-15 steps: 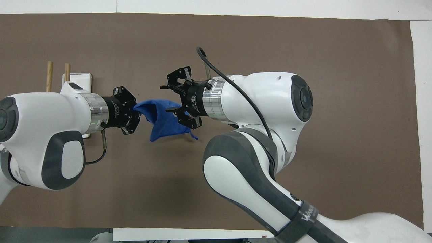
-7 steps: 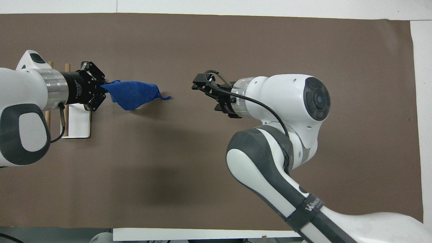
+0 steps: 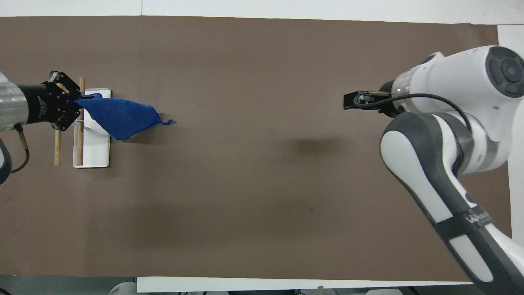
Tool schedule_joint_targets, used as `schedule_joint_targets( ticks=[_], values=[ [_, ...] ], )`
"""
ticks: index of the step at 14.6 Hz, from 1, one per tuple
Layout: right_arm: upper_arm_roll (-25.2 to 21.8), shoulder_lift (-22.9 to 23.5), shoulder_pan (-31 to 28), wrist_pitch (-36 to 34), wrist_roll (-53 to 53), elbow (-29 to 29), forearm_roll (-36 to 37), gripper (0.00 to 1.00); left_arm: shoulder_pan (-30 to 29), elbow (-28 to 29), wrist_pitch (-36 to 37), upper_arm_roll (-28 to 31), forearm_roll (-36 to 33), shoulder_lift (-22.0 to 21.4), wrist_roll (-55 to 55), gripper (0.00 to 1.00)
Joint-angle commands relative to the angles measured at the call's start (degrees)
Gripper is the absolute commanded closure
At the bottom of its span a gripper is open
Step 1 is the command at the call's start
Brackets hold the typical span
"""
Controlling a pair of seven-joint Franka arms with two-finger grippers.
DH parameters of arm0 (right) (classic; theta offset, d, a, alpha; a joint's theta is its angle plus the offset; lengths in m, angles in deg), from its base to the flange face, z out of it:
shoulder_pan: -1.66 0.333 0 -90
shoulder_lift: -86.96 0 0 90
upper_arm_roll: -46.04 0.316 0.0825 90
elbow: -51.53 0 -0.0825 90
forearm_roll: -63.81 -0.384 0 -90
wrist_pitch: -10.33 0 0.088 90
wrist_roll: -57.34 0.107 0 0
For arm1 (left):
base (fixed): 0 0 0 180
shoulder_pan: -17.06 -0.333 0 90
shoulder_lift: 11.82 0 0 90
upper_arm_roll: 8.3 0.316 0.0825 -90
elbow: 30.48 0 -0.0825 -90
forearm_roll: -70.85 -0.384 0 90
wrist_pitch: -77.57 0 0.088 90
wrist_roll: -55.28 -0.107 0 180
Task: Right arm passes towel to left arm to hang
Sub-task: 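Drape the towel over the wooden rods of the white rack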
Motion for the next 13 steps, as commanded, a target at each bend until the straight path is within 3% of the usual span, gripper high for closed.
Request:
schedule_joint_targets(
  ticks=[1,4,8,13],
  values=[
    [-5.03,-2.56,1.85,-6.70,-2.65,1.81,4.05,0.00,-2.18,-1.28,-1.37,-0.44,0.53,0.87,-7.00,1.00],
    [-11.80,-2.65,2.47,-13.30,-6.67,5.68,4.05,0.00,-2.27,-7.08,-1.03,-0.27,0.35,3.86,-9.64,1.00],
    [-13.32,-2.47,2.20,-25.78,-8.46,14.21,4.14,0.00,-3.67,-8.05,-1.55,-0.09,0.00,4.57,-16.83,1.00],
    [-14.29,-2.12,2.20,-26.42,-8.63,14.83,4.14,0.00,-5.96,-10.25,-1.46,-0.01,-2.27,5.18,-20.90,1.00]
  ],
)
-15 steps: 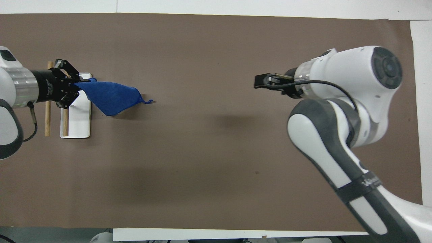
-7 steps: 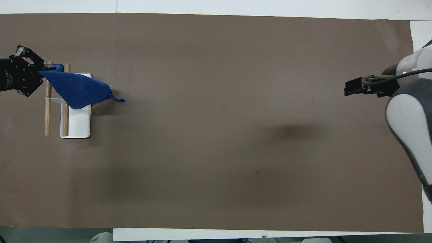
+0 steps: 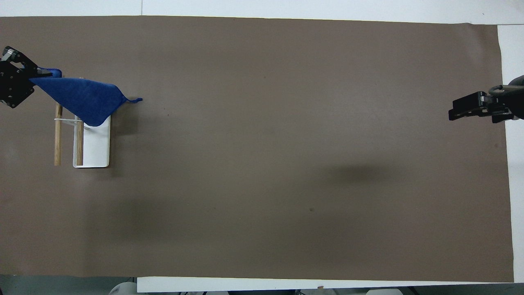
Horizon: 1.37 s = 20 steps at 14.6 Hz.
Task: Right arm passes towel to left arm to hang
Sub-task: 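Drape the towel over the wooden rods of the white rack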
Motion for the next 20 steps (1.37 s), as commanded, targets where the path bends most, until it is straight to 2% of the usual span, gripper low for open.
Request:
schedule_joint_targets(
  ticks=[1,5,10,14,20],
  values=[
    [-0.29,0.82,0.18,-0.21,-0.71,0.75,1.03,0.00,-1.40,-3.56,0.07,-0.12,-3.17,1.87,-1.19,1.00],
    [-1.08,0.91,0.09,-0.12,-3.51,0.49,4.45,0.00,-3.68,-5.33,2.09,-0.20,-8.18,2.40,-2.68,1.00],
    [-1.08,0.91,0.09,-0.21,-4.58,0.49,4.45,0.00,-6.24,-4.37,3.14,-0.12,-8.28,1.88,-6.90,1.00],
    [-1.08,0.91,0.09,-0.30,-4.58,0.49,4.45,0.00,-9.66,1.25,3.41,-0.12,-8.37,-0.67,-15.34,1.00],
    [-1.17,0.91,0.18,-0.65,-4.05,0.40,4.37,0.00,-9.67,9.33,2.71,-0.12,-8.37,-4.45,-14.82,1.00]
  ],
)
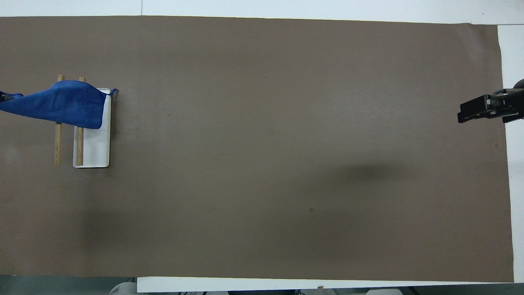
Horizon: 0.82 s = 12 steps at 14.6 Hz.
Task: Right arm passes towel to left arm to hang
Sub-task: 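Drape the towel over the wooden rods of the white rack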
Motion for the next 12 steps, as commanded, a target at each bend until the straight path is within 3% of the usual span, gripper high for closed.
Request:
schedule_joint_targets(
  ticks=[1,4,5,7,12],
  values=[
    [-0.35,0.25,0.16,-0.65,-0.77,0.49,0.66,0.00,0.29,4.98,-0.10,-0.11,-0.66,-3.55,-0.39,0.99],
    [-0.26,0.25,0.16,-0.74,-0.77,0.49,0.66,0.00,-0.23,4.89,-0.19,-0.11,-0.66,-3.28,-1.09,0.97],
    [-0.26,0.25,0.16,-0.82,-0.86,0.49,0.66,0.00,-0.41,4.80,0.07,-0.02,-0.66,-3.28,-1.10,0.91],
    [-0.26,0.16,0.16,-0.82,-0.77,0.49,0.66,0.00,-0.76,4.02,0.25,-0.02,-0.75,-2.93,-0.66,0.00],
    [-0.35,-0.01,0.33,-0.82,-0.77,0.49,0.66,0.00,-0.77,-2.21,0.95,-0.02,-0.92,-1.09,-0.74,0.00]
  ],
)
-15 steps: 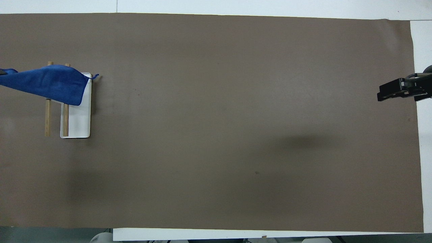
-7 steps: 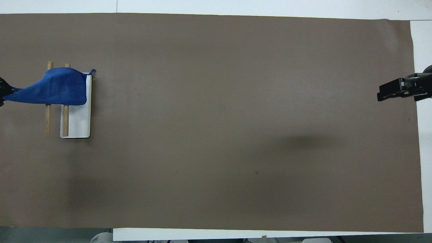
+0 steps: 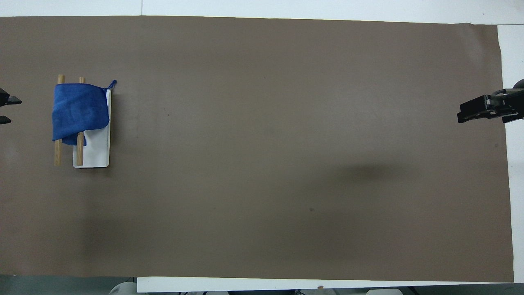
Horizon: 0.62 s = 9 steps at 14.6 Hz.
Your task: Right arm passes towel to left arm to hang
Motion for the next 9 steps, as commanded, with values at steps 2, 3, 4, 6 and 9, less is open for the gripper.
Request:
schedule_joint_targets(
  ticks=[2,3,4,6,9],
  values=[
    [-0.44,-0.29,0.32,-0.71,-0.78,0.58,0.57,0.00,-0.16,-8.16,4.82,-0.07,-3.59,1.94,-0.64,0.00],
    [-0.35,-0.73,0.32,-0.62,-0.77,0.58,0.57,0.00,0.28,-10.97,8.32,-0.25,-6.05,2.38,-0.73,0.00],
    [-0.35,-1.52,0.23,-0.36,-0.77,0.23,0.48,0.00,0.54,-14.39,14.01,-0.42,-6.86,3.43,-0.82,0.00],
    [-0.35,-1.53,0.14,-0.27,-0.77,0.05,0.48,0.00,3.95,-20.46,24.74,-0.52,-7.30,3.97,-0.90,0.00],
    [-0.26,-1.53,0.23,-0.18,-0.77,0.05,0.48,0.00,10.71,-26.01,39.67,-0.87,-12.21,3.27,-2.56,0.00]
  ],
)
